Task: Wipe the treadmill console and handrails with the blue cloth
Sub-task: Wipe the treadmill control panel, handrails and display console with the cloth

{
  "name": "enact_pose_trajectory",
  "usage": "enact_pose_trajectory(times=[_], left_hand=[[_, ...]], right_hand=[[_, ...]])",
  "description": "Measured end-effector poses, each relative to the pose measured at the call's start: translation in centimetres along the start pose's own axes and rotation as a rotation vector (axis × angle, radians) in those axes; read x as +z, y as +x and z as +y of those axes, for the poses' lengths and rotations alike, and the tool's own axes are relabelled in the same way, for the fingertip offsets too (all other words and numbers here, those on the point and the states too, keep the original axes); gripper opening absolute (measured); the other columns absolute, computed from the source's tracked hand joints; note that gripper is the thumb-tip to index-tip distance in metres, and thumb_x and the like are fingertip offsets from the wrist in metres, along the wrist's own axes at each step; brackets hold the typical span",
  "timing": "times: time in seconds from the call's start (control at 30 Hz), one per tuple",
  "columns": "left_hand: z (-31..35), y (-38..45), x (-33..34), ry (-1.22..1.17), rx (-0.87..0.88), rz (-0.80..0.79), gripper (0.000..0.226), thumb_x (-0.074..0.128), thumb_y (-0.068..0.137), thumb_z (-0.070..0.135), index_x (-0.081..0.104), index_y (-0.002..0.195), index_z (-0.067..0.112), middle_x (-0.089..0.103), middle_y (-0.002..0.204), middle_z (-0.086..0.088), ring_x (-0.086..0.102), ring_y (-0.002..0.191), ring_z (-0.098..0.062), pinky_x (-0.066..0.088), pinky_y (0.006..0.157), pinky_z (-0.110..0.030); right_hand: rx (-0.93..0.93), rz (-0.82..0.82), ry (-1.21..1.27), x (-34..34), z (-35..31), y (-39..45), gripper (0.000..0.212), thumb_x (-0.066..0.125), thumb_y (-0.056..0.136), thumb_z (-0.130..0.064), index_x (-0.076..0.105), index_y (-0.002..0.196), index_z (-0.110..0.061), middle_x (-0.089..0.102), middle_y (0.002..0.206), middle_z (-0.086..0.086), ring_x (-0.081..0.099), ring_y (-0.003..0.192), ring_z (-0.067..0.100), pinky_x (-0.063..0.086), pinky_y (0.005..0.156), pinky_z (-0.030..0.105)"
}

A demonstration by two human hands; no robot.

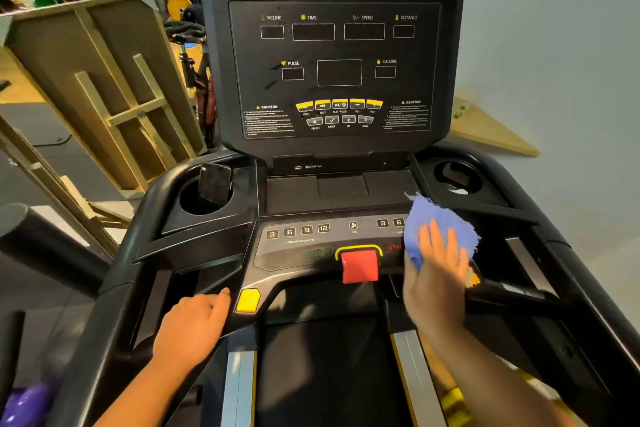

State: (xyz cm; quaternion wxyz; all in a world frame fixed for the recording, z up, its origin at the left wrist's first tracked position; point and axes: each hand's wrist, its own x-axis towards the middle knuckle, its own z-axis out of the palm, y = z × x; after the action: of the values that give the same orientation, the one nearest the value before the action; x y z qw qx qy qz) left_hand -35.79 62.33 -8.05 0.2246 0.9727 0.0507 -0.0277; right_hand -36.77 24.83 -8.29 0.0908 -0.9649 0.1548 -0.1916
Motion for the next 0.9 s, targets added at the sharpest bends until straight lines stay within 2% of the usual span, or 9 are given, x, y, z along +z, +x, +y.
enact_pose_trajectory(times=[0.07, 0.13, 0.27, 0.37, 0.43, 0.57, 0.7, 0.8, 0.9], left_hand=[[-0.1, -0.1, 0.0, 0.000, 0.003, 0.007, 0.056, 0.036, 0.105, 0.039, 0.075, 0.077, 0.010, 0.072, 0.066, -0.007, 0.067, 0.059, -0.015, 0.045, 0.053, -0.017], [-0.1, -0.1, 0.1, -0.002, 0.005, 0.014, 0.056, 0.036, 0.105, 0.039, 0.075, 0.077, 0.010, 0.072, 0.067, -0.006, 0.067, 0.060, -0.015, 0.043, 0.053, -0.016], [-0.2, 0.0, 0.2, -0.016, 0.004, 0.010, 0.056, 0.036, 0.105, 0.040, 0.074, 0.075, 0.011, 0.072, 0.066, -0.007, 0.068, 0.060, -0.016, 0.045, 0.054, -0.017], [-0.4, 0.0, 0.2, -0.011, 0.014, 0.011, 0.056, 0.036, 0.105, 0.040, 0.074, 0.074, 0.014, 0.072, 0.064, -0.003, 0.067, 0.059, -0.013, 0.041, 0.052, -0.014], [-0.4, 0.1, 0.3, -0.014, 0.015, 0.013, 0.056, 0.036, 0.105, 0.040, 0.075, 0.075, 0.013, 0.072, 0.066, -0.005, 0.067, 0.060, -0.014, 0.042, 0.052, -0.014], [-0.5, 0.2, 0.4, 0.001, 0.018, 0.006, 0.056, 0.036, 0.105, 0.040, 0.073, 0.071, 0.014, 0.070, 0.062, -0.003, 0.066, 0.057, -0.014, 0.046, 0.054, -0.017], [-0.8, 0.3, 0.5, 0.001, 0.017, 0.017, 0.057, 0.035, 0.105, 0.041, 0.073, 0.073, 0.013, 0.072, 0.065, -0.006, 0.067, 0.060, -0.016, 0.044, 0.054, -0.016], [-0.6, 0.2, 0.5, -0.012, 0.022, 0.030, 0.057, 0.036, 0.105, 0.041, 0.074, 0.075, 0.011, 0.073, 0.068, -0.008, 0.068, 0.062, -0.018, 0.046, 0.056, -0.019], [-0.6, 0.2, 0.4, -0.006, 0.034, 0.026, 0.057, 0.036, 0.105, 0.041, 0.073, 0.073, 0.010, 0.073, 0.068, -0.010, 0.068, 0.063, -0.020, 0.044, 0.056, -0.019]], right_hand=[[-0.002, 0.006, 0.031, 0.7, -3.1, -0.1, 0.057, 0.049, 0.096, -0.027, 0.042, 0.150, -0.009, 0.040, 0.156, 0.017, 0.031, 0.145, 0.045, 0.028, 0.114, 0.066], [-0.184, -0.007, 0.098, 1.0, -6.6, -0.6, 0.056, 0.039, 0.096, -0.030, 0.043, 0.149, -0.012, 0.040, 0.156, 0.014, 0.031, 0.146, 0.043, 0.027, 0.114, 0.067], [-0.608, -0.155, 0.087, 0.9, -11.0, -2.0, 0.066, 0.060, 0.090, -0.036, 0.036, 0.151, -0.027, 0.031, 0.162, 0.001, 0.023, 0.150, 0.035, 0.022, 0.119, 0.060], [-0.752, -0.188, 0.097, 0.1, -8.4, -1.4, 0.070, 0.061, 0.087, -0.029, 0.036, 0.152, -0.027, 0.029, 0.162, -0.004, 0.018, 0.152, 0.026, 0.012, 0.124, 0.048], [-0.678, -0.179, 0.140, -0.1, -4.8, -0.9, 0.074, 0.065, 0.083, -0.018, 0.039, 0.152, -0.024, 0.033, 0.161, -0.003, 0.017, 0.152, 0.022, 0.019, 0.123, 0.048], [-0.265, -0.072, 0.034, -0.7, 1.7, -0.2, 0.081, 0.074, 0.079, -0.011, 0.039, 0.152, -0.016, 0.034, 0.159, 0.003, 0.028, 0.149, 0.031, 0.034, 0.115, 0.056], [-0.045, 0.000, -0.039, 0.4, -1.1, 0.0, 0.065, 0.065, 0.089, -0.023, 0.043, 0.148, -0.007, 0.040, 0.156, 0.017, 0.034, 0.143, 0.045, 0.033, 0.112, 0.063], [-0.244, 0.002, 0.041, 1.1, -7.5, -0.6, 0.059, 0.046, 0.095, -0.030, 0.041, 0.151, -0.013, 0.035, 0.159, 0.015, 0.028, 0.147, 0.042, 0.024, 0.117, 0.063], [-0.528, -0.096, 0.103, 1.1, -13.4, -2.1, 0.069, 0.069, 0.085, -0.033, 0.044, 0.149, -0.022, 0.040, 0.158, 0.007, 0.034, 0.145, 0.038, 0.025, 0.117, 0.061]])
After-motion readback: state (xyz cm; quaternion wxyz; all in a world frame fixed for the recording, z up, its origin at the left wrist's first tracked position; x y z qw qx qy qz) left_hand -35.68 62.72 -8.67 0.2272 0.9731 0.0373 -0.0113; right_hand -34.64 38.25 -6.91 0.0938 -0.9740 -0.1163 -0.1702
